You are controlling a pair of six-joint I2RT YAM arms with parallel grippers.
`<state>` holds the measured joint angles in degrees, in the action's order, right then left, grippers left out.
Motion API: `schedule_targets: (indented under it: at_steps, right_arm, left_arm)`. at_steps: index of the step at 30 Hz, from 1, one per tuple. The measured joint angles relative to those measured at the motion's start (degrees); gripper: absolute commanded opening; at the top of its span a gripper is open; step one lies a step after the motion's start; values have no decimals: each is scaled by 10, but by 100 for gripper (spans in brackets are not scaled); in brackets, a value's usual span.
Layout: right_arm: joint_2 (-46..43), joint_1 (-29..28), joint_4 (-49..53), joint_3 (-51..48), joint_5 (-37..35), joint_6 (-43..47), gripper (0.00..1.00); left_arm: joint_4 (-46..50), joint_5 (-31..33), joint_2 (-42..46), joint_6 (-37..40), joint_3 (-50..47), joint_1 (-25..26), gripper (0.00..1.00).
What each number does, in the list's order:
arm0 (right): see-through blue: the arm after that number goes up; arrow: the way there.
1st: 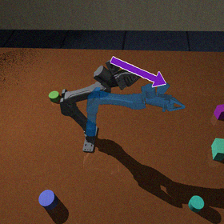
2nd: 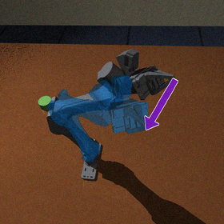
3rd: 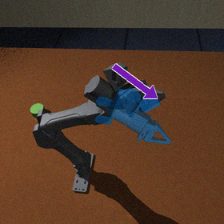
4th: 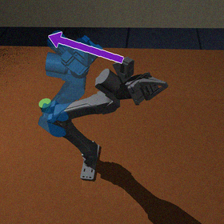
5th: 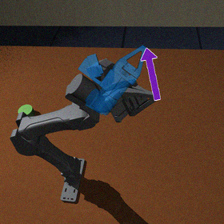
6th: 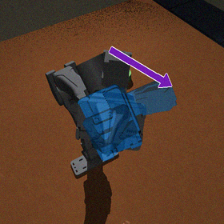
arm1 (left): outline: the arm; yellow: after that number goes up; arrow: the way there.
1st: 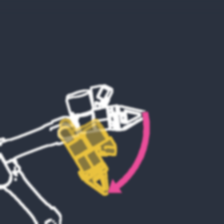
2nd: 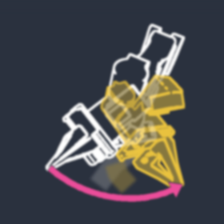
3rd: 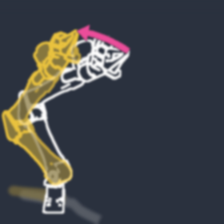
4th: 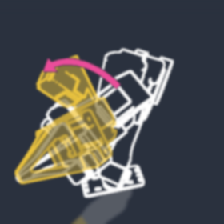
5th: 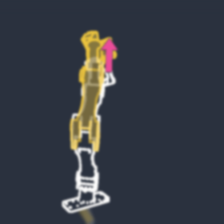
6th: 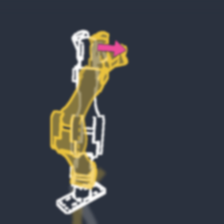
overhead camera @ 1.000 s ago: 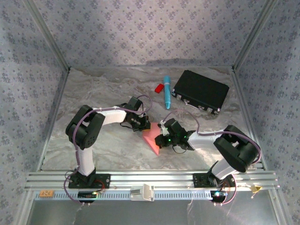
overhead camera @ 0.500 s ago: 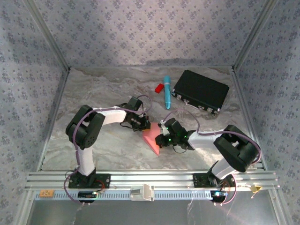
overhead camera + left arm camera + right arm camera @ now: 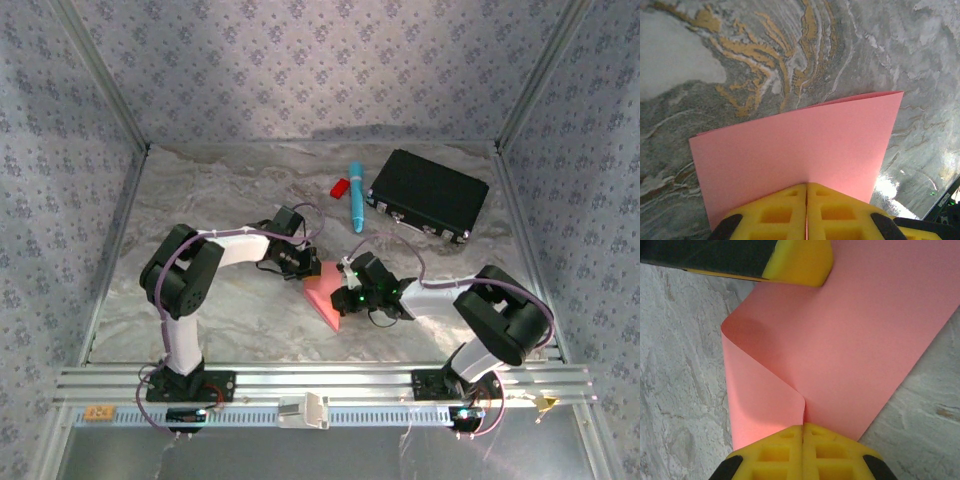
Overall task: Fold a paper plane with a square sheet of paper (pick it up from the middle)
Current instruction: Third fold the triangle at the center of the table.
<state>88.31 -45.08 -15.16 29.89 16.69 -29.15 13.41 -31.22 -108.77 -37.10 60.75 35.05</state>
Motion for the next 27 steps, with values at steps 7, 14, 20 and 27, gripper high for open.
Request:
schedule_targets:
  at_steps: [7, 14, 20, 27]
  right_arm:
    - [2, 0, -4, 0, 0, 0, 3]
    - [4, 10, -5, 1, 9, 7, 3]
    - [4, 19, -4, 1, 13, 13, 3]
    - [4, 22, -4, 1, 14, 15, 3]
  left_arm:
    - [24, 33, 37, 2, 0, 1, 28]
    - [-2, 46, 130, -15, -23, 3, 16]
    - [-83, 4, 164, -71, -113, 20, 5]
    - [-172, -25, 164, -141, -193, 49, 3]
